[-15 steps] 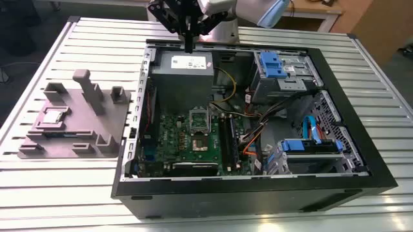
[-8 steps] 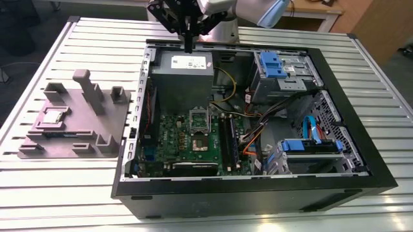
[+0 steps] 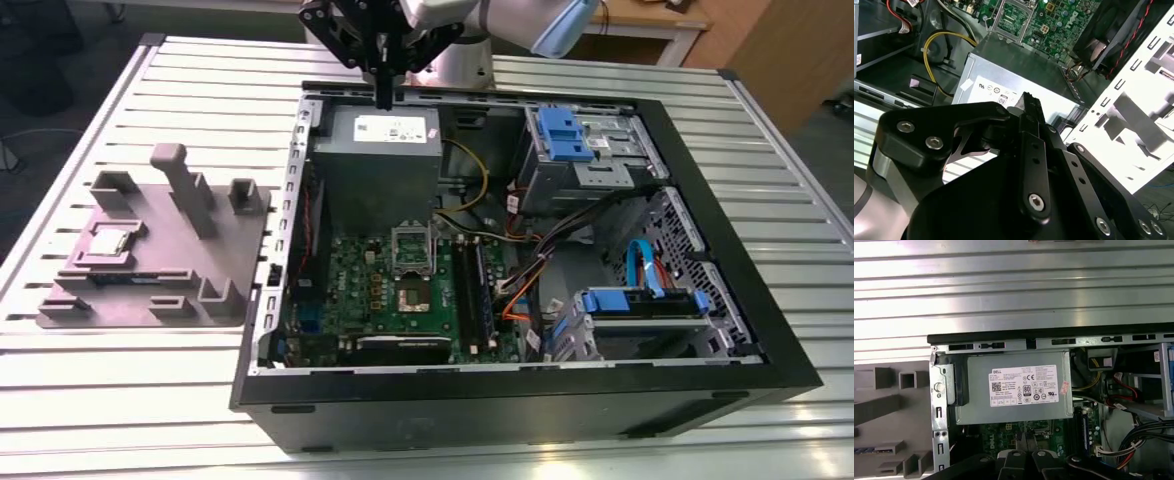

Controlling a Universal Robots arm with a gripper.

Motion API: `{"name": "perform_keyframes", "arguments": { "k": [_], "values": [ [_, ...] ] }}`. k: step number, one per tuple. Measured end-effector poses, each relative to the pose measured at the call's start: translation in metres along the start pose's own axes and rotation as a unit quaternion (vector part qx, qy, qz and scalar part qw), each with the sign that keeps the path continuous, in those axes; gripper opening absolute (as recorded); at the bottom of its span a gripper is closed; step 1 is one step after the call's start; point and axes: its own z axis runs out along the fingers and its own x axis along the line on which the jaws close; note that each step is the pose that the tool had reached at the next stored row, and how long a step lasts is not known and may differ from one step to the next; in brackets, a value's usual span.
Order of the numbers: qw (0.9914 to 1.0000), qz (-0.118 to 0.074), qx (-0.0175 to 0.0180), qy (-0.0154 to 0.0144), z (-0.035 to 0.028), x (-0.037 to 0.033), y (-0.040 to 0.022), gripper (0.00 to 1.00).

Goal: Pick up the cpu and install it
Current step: 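Reach for the cpu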

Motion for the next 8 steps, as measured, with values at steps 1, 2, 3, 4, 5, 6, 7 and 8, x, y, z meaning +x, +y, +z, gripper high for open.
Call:
{"name": "perform_keyframes", "arguments": {
  "k": [1, 2, 3, 4, 5, 6, 7, 8],
  "values": [
    [1.00000, 0.000, 0.0000, 0.0000, 0.0000, 0.0004, -0.0001, 0.10],
    [1.00000, 0.000, 0.0000, 0.0000, 0.0000, 0.0008, -0.0001, 0.10],
    [1.00000, 0.000, 0.0000, 0.0000, 0.0000, 0.0008, -0.0001, 0.10],
    [1.00000, 0.000, 0.0000, 0.0000, 0.0000, 0.0008, -0.0001, 0.10],
    [1.00000, 0.000, 0.0000, 0.0000, 0.0000, 0.0008, -0.0001, 0.10],
    [1.00000, 0.000, 0.0000, 0.0000, 0.0000, 0.0008, -0.0001, 0.10],
    [1.00000, 0.000, 0.0000, 0.0000, 0.0000, 0.0008, -0.0001, 0.10],
    [1.00000, 0.000, 0.0000, 0.0000, 0.0000, 0.0009, -0.0001, 0.10]
  ]
}}
